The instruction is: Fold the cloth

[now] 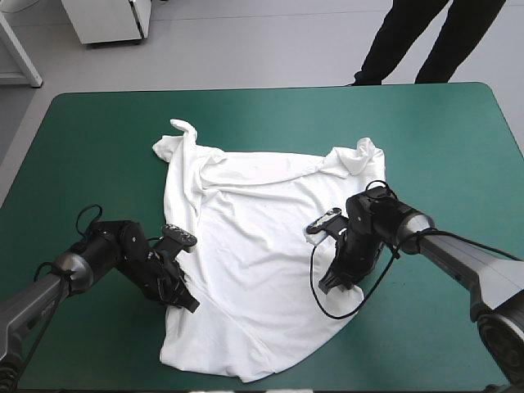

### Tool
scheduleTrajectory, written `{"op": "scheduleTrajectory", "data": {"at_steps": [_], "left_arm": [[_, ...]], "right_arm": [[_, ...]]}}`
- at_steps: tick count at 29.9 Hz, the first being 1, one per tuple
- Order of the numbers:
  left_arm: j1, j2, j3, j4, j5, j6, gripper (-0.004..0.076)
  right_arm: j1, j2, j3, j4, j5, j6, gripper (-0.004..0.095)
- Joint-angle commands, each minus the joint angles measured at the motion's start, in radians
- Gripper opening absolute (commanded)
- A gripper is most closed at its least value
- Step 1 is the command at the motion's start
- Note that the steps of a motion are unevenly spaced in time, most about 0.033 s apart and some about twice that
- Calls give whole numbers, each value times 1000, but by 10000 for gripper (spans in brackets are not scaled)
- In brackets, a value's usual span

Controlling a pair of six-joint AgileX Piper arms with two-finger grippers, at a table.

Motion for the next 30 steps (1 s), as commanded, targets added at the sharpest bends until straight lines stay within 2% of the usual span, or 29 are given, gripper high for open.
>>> {"op": "scheduleTrajectory", "data": {"at_steps": [1, 7, 14, 20, 26, 30], "left_arm": [[-8, -22, -16, -22, 26, 1, -22], [-8, -46, -84, -18, 95, -3, -22], [-8, -200, -267, 24, 195, -61, -22], [-8, -307, -510, 94, 293, -89, -22], [-8, -334, -829, 119, 290, -88, -22], [-8, -331, -1052, 129, 210, -36, -22]], "right_arm": [[15, 46, 30, 36, -69, -9, -13], [15, 21, -69, -9, 30, 10, -12], [15, -81, -335, -226, 198, 96, -13], [15, -210, -553, -292, 206, 139, -13], [15, -343, -767, -399, 206, 155, -13], [15, -412, -918, -483, 198, 157, -13]]}}
